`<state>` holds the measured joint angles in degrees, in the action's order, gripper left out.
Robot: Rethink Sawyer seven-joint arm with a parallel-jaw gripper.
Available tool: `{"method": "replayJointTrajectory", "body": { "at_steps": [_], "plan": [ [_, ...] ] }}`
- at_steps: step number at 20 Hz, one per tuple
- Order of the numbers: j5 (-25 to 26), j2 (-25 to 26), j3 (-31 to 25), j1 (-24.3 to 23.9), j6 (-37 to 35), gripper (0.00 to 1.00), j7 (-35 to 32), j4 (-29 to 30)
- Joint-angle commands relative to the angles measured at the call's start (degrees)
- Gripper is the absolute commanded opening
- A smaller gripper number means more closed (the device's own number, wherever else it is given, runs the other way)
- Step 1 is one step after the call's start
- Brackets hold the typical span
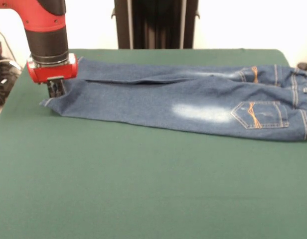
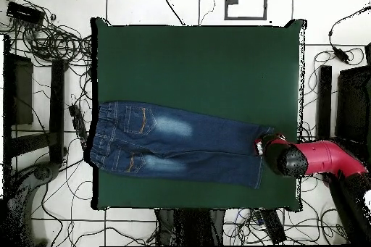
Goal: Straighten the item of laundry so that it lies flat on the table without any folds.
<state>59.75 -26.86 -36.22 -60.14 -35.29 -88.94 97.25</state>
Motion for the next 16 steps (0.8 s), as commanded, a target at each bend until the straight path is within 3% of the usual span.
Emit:
{"method": "replayJointTrajectory", "body": {
  "at_steps": [1, 16],
  "plan": [
    [2.1, 8.5, -6.9, 1.6, 0.7, 0.00, 23.1, -12.2],
    [-0.1, 8.7, -7.6, 1.2, -3.4, 0.00, 26.3, -14.4]
  ]
}}
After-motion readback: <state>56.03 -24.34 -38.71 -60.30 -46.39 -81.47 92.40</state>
